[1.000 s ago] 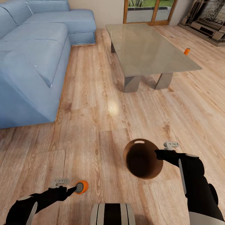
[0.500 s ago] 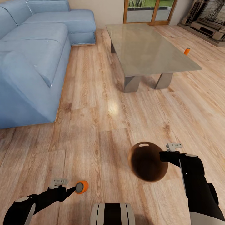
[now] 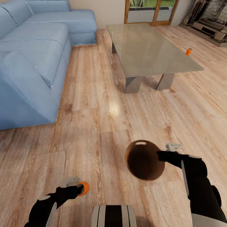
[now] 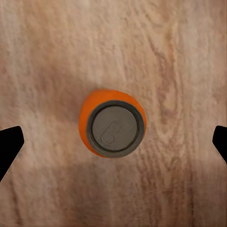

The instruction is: Put the three can of soda from the living room inside the tash can in the kitchen.

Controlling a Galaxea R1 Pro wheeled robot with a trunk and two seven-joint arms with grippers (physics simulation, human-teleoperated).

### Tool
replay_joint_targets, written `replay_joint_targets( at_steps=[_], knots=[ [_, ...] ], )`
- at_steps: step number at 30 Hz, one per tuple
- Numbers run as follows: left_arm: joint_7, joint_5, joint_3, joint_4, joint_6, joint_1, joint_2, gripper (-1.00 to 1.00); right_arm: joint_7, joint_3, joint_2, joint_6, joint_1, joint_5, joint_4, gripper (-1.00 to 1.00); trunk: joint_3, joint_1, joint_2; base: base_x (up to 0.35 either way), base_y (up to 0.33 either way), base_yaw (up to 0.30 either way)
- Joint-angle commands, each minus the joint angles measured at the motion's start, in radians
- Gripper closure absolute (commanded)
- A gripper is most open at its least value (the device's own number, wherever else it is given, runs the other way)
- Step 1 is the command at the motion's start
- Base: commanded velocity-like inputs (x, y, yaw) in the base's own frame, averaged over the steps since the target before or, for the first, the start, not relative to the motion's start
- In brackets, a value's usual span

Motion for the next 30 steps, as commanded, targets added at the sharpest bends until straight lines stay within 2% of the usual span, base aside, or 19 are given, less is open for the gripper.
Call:
replay_joint_targets(
  at_steps=[1, 5, 8, 12, 14, 15, 17, 24, 27, 30],
  knots=[
    [0.005, 0.0, -0.001, 0.0, 0.0, -0.003, -0.001, -1.0, 0.001, 0.0, 0.0, 0.005, 0.0, -0.01, 0.001, 1.0, 0.0, 0.0, 0.0, 0.0, 0.0, 0.0],
    [0.014, -0.002, -0.004, 0.005, -0.001, -0.006, -0.001, -1.0, 0.001, 0.0, 0.0, 0.005, 0.0, -0.01, 0.001, 1.0, 0.0, 0.0, 0.0, 0.0, 0.0, 0.0],
    [0.059, -0.001, -0.004, 0.027, -0.005, -0.028, -0.002, -1.0, 0.001, 0.0, 0.0, 0.005, 0.0, -0.01, 0.001, 1.0, 0.0, 0.0, 0.0, 0.0, 0.0, 0.0],
    [0.098, 0.0, -0.004, 0.108, -0.038, -0.081, -0.007, -1.0, 0.001, 0.001, 0.0, 0.005, 0.0, -0.01, 0.001, 1.0, 0.0, 0.0, 0.0, 0.0, 0.0, 0.0],
    [0.105, -0.001, -0.005, 0.155, -0.059, -0.101, -0.016, -1.0, 0.001, 0.001, 0.0, 0.005, 0.0, -0.01, 0.001, 1.0, 0.0, 0.0, 0.0, 0.0, 0.0, 0.0],
    [0.11, -0.004, -0.005, 0.209, -0.086, -0.118, -0.031, -1.0, 0.001, 0.001, 0.0, 0.005, 0.0, -0.01, 0.001, 1.0, 0.0, 0.0, 0.0, 0.0, 0.0, 0.0],
    [0.126, -0.016, -0.005, 0.24, -0.107, -0.127, -0.04, -1.0, 0.001, 0.002, 0.0, 0.005, 0.0, -0.01, 0.001, 1.0, 0.0, 0.0, 0.0, 0.0, 0.0, 0.0],
    [0.14, -0.029, -0.006, 0.284, -0.119, -0.133, -0.045, -1.0, 0.001, 0.001, 0.0, 0.005, 0.0, -0.01, 0.001, 1.0, 0.0, 0.0, 0.0, 0.0, 0.0, 0.0],
    [0.141, -0.031, -0.005, 0.327, -0.124, -0.157, -0.048, -1.0, 0.001, 0.001, 0.0, 0.005, 0.0, -0.01, 0.001, 1.0, 0.0, 0.0, 0.0, 0.0, 0.0, 0.0],
    [0.142, -0.035, -0.005, 0.377, -0.163, -0.178, -0.051, -1.0, 0.001, 0.001, -0.001, 0.005, 0.0, -0.009, 0.001, 1.0, 0.0, 0.0, 0.0, 0.0, 0.0, 0.0]
  ],
)
